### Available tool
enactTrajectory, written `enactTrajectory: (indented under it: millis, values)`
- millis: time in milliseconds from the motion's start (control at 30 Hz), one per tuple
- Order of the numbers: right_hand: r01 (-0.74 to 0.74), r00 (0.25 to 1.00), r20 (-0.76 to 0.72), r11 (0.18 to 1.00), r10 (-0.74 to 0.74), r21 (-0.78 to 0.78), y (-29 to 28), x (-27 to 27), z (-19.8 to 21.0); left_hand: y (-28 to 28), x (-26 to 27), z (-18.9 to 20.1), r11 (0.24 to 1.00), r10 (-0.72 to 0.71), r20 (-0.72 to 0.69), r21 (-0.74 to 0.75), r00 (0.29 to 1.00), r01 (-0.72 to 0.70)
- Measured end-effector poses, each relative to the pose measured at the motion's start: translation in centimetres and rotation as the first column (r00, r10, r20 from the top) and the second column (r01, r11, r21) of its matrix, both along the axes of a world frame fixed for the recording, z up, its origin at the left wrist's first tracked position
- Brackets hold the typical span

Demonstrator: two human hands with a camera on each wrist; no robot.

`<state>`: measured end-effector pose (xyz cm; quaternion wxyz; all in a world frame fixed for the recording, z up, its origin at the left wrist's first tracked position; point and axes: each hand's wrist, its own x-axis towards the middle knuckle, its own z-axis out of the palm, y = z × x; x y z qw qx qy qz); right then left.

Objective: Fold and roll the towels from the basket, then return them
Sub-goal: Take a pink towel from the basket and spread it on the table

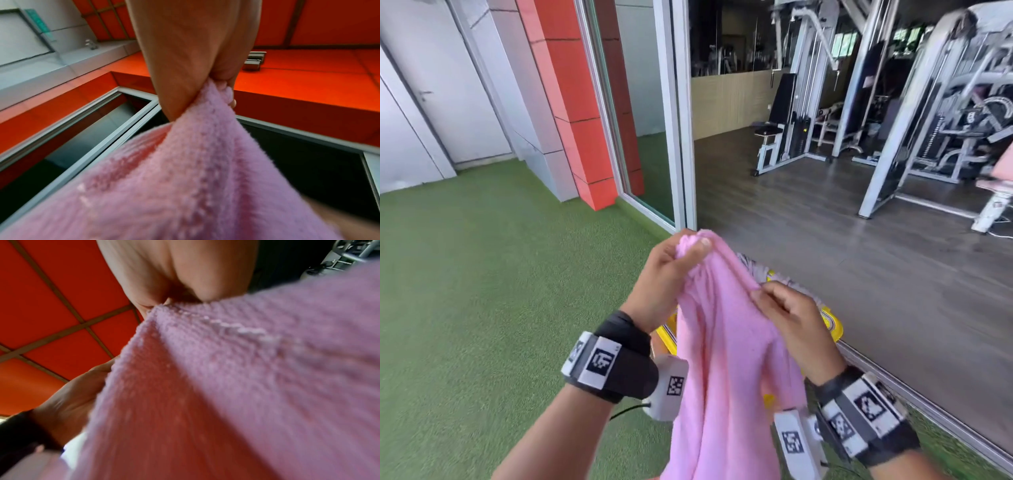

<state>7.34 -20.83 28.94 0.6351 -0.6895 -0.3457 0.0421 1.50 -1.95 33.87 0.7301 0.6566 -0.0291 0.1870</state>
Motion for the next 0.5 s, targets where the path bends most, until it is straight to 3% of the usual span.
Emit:
enactTrajectory:
  millis: [100,167,267,400,500]
  values:
    - [-0.010,1.000,0.018,0.999,0.010,0.034,-0.3,0.2,1.3,-0.6,0.1,-0.6,0.985,0.021,-0.044,0.170,0.999,-0.013]
    - [-0.056,0.998,-0.007,0.994,0.057,0.098,0.2,0.5,3.4,-2.7,0.1,-1.3,0.953,-0.076,-0.110,0.284,0.991,0.104]
    - [-0.058,0.998,-0.017,0.993,0.060,0.104,0.5,1.0,4.3,-3.6,0.6,-1.0,0.986,-0.081,-0.108,0.140,0.991,0.096]
    - [-0.050,0.998,-0.041,0.996,0.047,-0.075,-1.8,0.6,1.2,-0.3,0.6,0.6,0.998,0.040,-0.027,-0.051,0.999,-0.041]
    - [-0.023,1.000,-0.008,0.996,0.022,-0.081,-2.9,0.6,1.5,0.0,0.5,0.1,0.998,0.055,-0.044,-0.004,0.998,-0.055]
